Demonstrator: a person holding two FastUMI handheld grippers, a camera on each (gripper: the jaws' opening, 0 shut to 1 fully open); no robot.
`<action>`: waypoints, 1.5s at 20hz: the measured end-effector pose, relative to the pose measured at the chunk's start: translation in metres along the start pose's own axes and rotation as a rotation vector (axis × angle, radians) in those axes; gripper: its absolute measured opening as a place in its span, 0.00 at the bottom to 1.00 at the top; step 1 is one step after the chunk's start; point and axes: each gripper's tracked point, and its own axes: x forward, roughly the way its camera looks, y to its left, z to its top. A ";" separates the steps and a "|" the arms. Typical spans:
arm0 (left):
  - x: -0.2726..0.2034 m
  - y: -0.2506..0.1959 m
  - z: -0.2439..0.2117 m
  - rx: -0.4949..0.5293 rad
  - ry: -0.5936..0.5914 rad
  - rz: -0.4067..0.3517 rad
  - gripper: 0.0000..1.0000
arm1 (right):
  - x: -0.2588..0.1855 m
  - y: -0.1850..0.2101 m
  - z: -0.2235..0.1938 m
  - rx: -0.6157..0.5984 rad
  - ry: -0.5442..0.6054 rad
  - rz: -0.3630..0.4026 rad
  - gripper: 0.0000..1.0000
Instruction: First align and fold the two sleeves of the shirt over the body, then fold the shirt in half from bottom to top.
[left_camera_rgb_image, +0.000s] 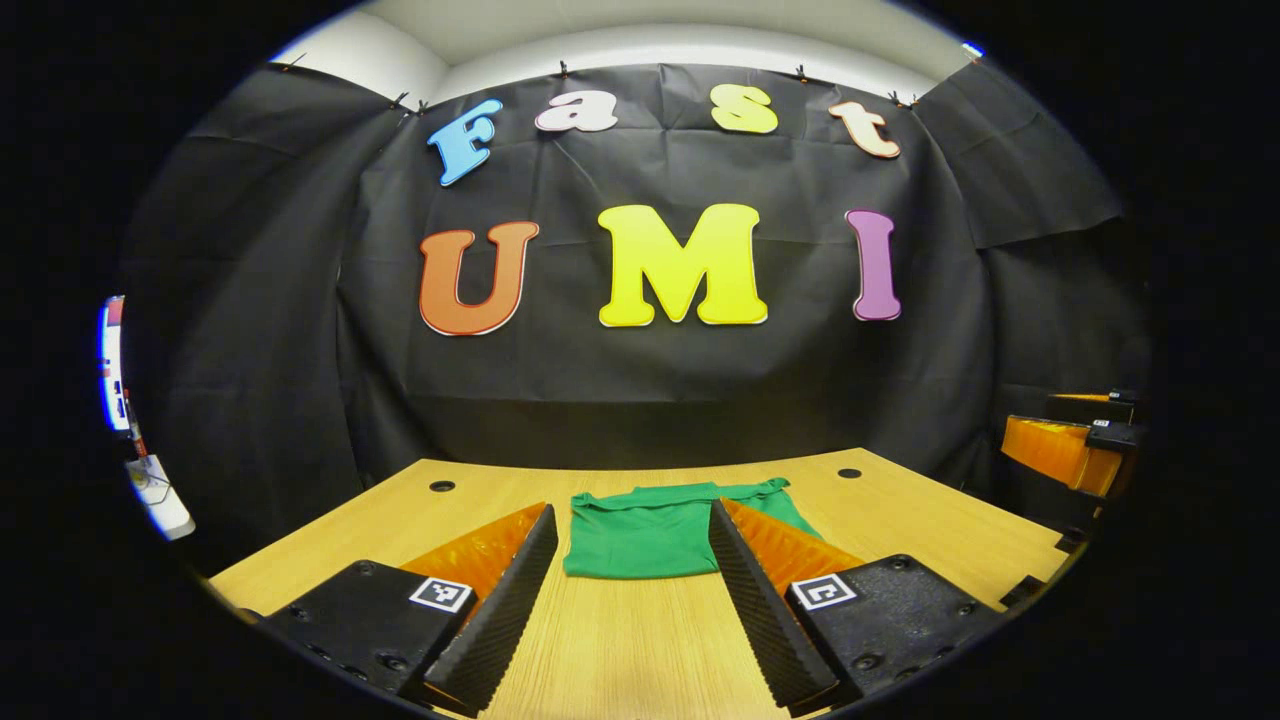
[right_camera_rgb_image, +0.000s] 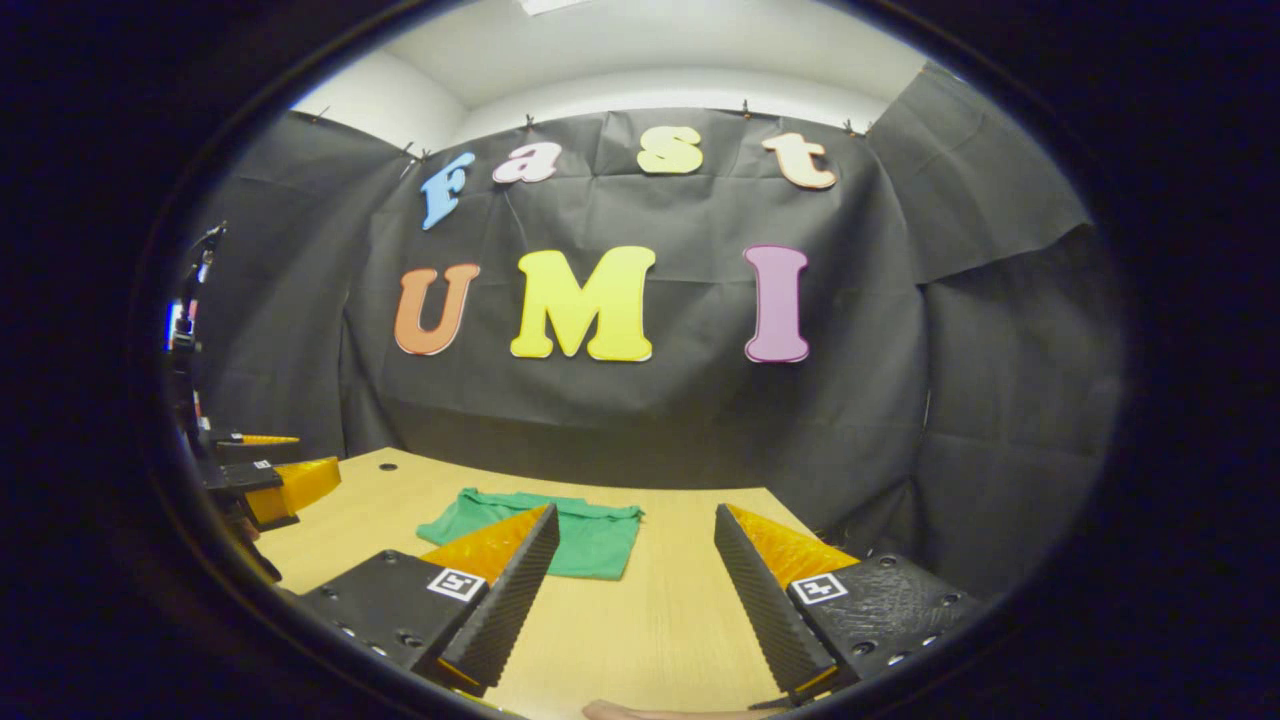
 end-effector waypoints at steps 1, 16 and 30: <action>-0.017 -0.002 -0.004 -0.004 0.002 -0.009 1.00 | -0.015 0.004 -0.004 -0.007 0.002 0.012 0.95; -0.063 0.005 -0.033 -0.048 0.036 0.018 1.00 | -0.071 0.035 -0.046 -0.065 0.057 0.089 0.95; -0.063 0.013 -0.034 -0.022 0.021 0.041 1.00 | -0.062 0.029 -0.069 -0.036 0.113 0.065 0.95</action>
